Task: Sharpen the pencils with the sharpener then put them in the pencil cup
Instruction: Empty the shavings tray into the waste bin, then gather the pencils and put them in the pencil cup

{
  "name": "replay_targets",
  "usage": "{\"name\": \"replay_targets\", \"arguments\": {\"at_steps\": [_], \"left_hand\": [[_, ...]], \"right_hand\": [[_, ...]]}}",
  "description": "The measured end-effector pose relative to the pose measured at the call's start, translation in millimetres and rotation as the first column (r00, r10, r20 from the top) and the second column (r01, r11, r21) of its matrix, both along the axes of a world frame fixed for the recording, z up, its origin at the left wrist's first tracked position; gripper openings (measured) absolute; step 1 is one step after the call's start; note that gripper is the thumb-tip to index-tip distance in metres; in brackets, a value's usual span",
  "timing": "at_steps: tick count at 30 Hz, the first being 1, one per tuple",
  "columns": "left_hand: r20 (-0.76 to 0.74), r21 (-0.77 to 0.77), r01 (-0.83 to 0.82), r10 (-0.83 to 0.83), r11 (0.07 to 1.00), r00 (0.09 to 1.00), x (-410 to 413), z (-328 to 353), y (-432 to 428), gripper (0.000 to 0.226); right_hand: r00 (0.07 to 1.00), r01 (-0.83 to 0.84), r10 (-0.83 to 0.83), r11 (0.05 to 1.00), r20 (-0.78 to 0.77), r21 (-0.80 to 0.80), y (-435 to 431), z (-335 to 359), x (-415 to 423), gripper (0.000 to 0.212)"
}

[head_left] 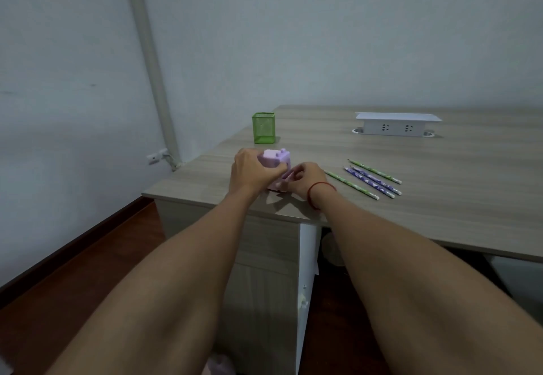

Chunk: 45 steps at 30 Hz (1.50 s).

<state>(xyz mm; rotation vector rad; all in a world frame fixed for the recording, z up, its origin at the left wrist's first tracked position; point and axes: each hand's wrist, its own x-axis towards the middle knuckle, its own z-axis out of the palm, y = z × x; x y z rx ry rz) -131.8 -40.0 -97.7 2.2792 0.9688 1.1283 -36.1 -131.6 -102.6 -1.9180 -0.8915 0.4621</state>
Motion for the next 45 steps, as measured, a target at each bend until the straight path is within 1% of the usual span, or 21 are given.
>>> {"name": "replay_targets", "arguments": {"at_steps": [2,6,8,11,14,17,19,21,23,24,26,29,31,32,33,35,37,39,42,43,45], "left_hand": [[0.006,0.029,0.006,-0.006,1.0,1.0,-2.9,-0.7,2.2,0.057],[0.015,0.023,-0.027,0.027,0.999,1.0,-15.7,0.5,13.6,0.069],[0.0,0.044,-0.067,0.067,0.997,0.998,-26.2,2.7,19.4,0.064],[-0.015,0.093,-0.201,0.203,0.975,0.979,-49.0,6.1,30.8,0.055],[-0.01,0.125,-0.3,0.303,0.946,0.953,-73.9,5.0,45.2,0.056],[-0.016,0.118,-0.321,0.325,0.94,0.946,-88.4,4.7,56.5,0.06],[-0.03,0.12,-0.316,0.321,0.941,0.947,-90.5,5.4,58.5,0.059],[-0.027,0.146,-0.328,0.335,0.933,0.942,-90.0,7.8,56.7,0.058],[-0.017,0.186,-0.344,0.354,0.92,0.935,-87.6,12.9,51.3,0.059],[-0.011,0.204,-0.344,0.353,0.917,0.935,-84.9,16.6,47.0,0.06],[0.016,0.222,-0.326,0.331,0.919,0.944,-75.5,25.4,36.7,0.057],[0.052,0.173,-0.24,0.234,0.955,0.971,-40.4,35.2,11.6,0.05],[0.019,0.082,-0.164,0.164,0.983,0.986,-9.5,36.8,-9.5,0.041],[-0.024,0.023,-0.128,0.128,0.992,0.991,6.7,35.6,-18.5,0.037],[-0.081,-0.037,-0.093,0.09,0.995,0.993,22.8,33.1,-25.1,0.035],[-0.227,-0.141,-0.039,0.007,0.989,0.974,54.5,26.2,-37.9,0.039],[-0.339,-0.199,0.0,-0.069,0.98,0.938,82.9,20.0,-51.1,0.049],[-0.392,-0.229,0.009,-0.101,0.973,0.914,104.9,15.8,-63.2,0.055],[-0.421,-0.217,-0.041,-0.055,0.975,0.905,127.3,9.6,-72.8,0.058],[-0.423,-0.21,-0.068,-0.028,0.975,0.906,132.2,7.7,-74.2,0.059],[-0.437,-0.208,-0.107,0.006,0.972,0.899,139.1,5.8,-75.4,0.062]], "right_hand": [[1.0,0.004,-0.004,1.0,0.009,0.002,6.8,-2.0,-6.0,0.046],[0.997,-0.003,0.008,0.998,0.082,-0.061,23.4,-1.4,-11.8,0.044],[0.993,-0.034,0.044,0.995,0.107,-0.093,36.7,-1.1,-21.2,0.045],[0.981,-0.106,0.123,0.988,0.149,-0.115,62.1,0.3,-44.6,0.05],[0.967,-0.159,0.183,0.977,0.178,-0.14,87.6,0.8,-67.9,0.054],[0.965,-0.157,0.19,0.972,0.183,-0.177,103.2,-2.4,-80.1,0.058],[0.957,-0.149,0.194,0.967,0.214,-0.209,103.2,-3.3,-82.4,0.061],[0.945,-0.15,0.208,0.961,0.251,-0.232,96.5,-0.4,-79.0,0.069],[0.943,-0.16,0.21,0.967,0.259,-0.2,84.0,6.9,-68.9,0.078],[0.943,-0.171,0.213,0.969,0.257,-0.175,75.6,11.8,-60.6,0.078],[0.945,-0.173,0.203,0.976,0.256,-0.134,55.4,24.7,-40.0,0.072],[0.95,-0.066,0.091,0.993,0.298,-0.094,14.7,41.0,4.3,0.052],[0.937,0.063,-0.023,0.993,0.349,-0.102,-13.1,45.7,39.2,0.039],[0.926,0.13,-0.078,0.985,0.369,-0.117,-26.0,46.4,56.7,0.034],[0.918,0.184,-0.12,0.973,0.379,-0.139,-37.3,46.2,72.8,0.031],[0.906,0.245,-0.148,0.947,0.396,-0.207,-56.0,43.8,97.6,0.027],[0.891,0.267,-0.113,0.914,0.44,-0.306,-66.2,39.7,112.9,0.031],[0.874,0.282,-0.055,0.867,0.482,-0.411,-69.8,36.1,118.9,0.037],[0.873,0.29,0.021,0.782,0.488,-0.552,-70.6,35.9,120.7,0.039],[0.878,0.286,0.034,0.762,0.478,-0.581,-69.7,36.2,121.2,0.042],[0.868,0.287,0.053,0.757,0.494,-0.586,-66.6,36.6,123.6,0.047]]}}
